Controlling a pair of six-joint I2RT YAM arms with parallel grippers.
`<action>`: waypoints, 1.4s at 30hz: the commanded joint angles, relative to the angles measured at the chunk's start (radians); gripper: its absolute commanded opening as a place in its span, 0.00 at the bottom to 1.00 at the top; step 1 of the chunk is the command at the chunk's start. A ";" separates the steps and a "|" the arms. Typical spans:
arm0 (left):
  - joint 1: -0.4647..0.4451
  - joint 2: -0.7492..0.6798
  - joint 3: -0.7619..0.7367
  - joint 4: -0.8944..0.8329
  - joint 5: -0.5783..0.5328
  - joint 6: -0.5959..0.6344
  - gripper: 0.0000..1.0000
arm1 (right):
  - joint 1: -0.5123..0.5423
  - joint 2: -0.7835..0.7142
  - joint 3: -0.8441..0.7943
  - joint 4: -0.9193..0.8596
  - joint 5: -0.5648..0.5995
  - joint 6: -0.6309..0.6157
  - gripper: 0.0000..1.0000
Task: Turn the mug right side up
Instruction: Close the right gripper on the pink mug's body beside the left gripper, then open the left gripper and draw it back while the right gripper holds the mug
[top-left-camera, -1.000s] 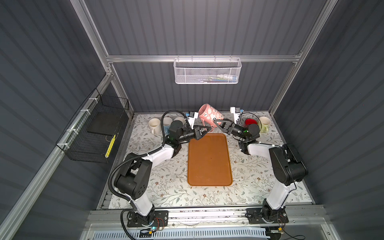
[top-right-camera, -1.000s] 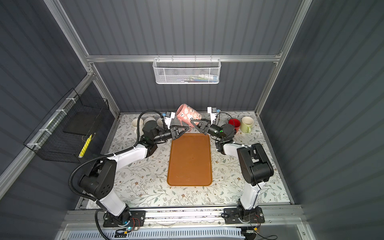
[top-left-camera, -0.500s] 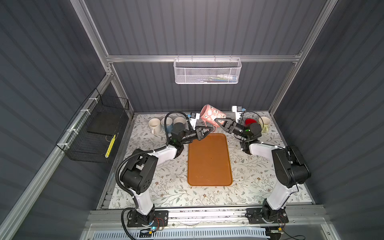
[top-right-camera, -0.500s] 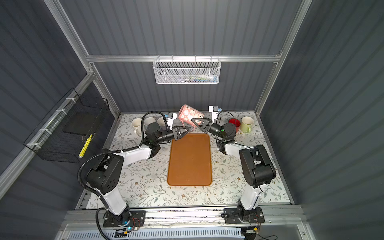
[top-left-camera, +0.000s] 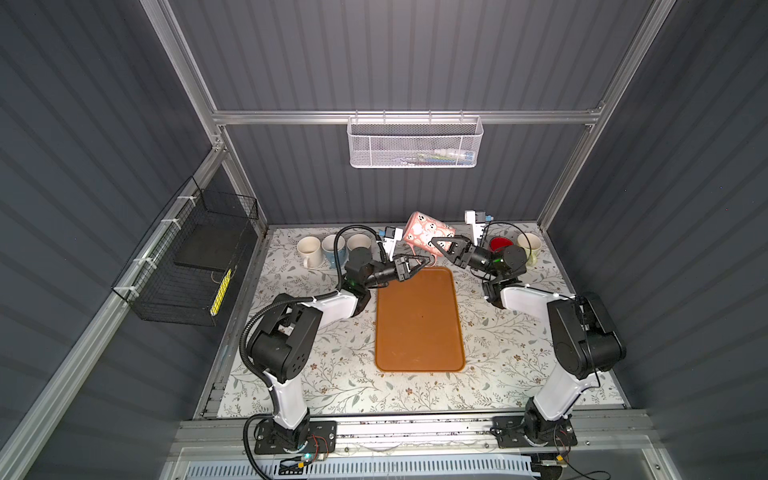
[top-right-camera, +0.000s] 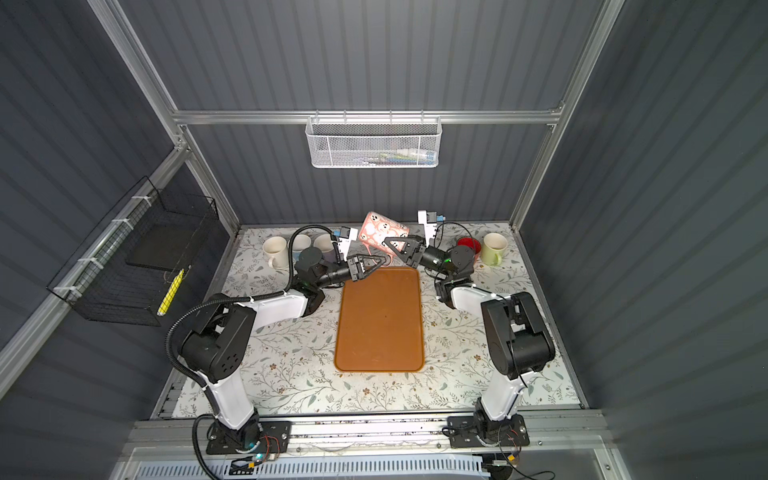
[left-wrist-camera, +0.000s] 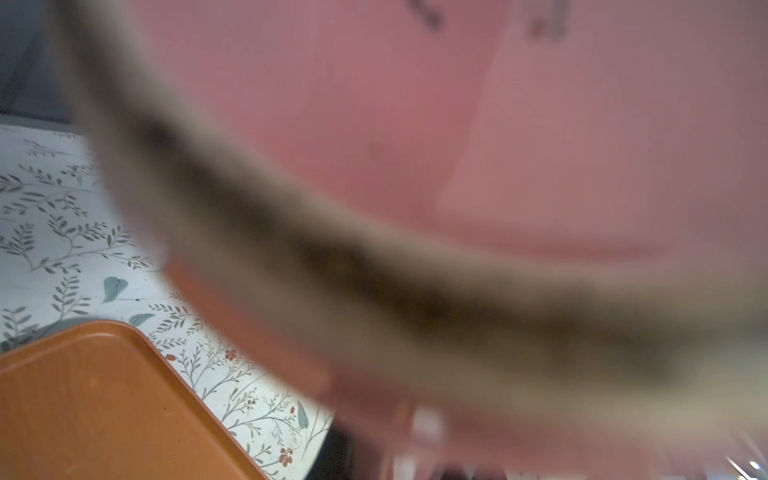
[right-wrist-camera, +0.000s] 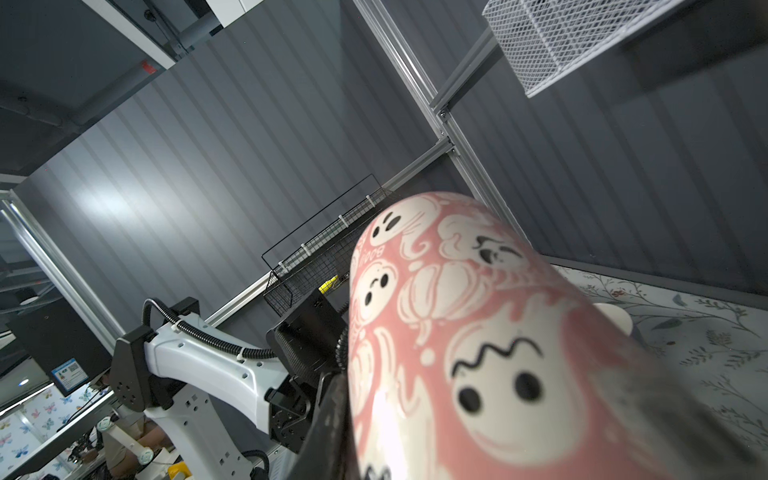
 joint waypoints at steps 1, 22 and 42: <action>-0.011 0.030 0.026 0.015 -0.055 0.071 0.07 | 0.018 -0.062 0.020 0.077 0.030 0.042 0.09; -0.013 -0.010 -0.006 -0.068 -0.123 0.125 0.26 | -0.008 -0.055 -0.033 -0.061 0.129 0.019 0.00; -0.013 -0.003 -0.015 -0.101 -0.164 0.150 0.35 | -0.005 -0.153 -0.052 -0.661 0.302 -0.286 0.00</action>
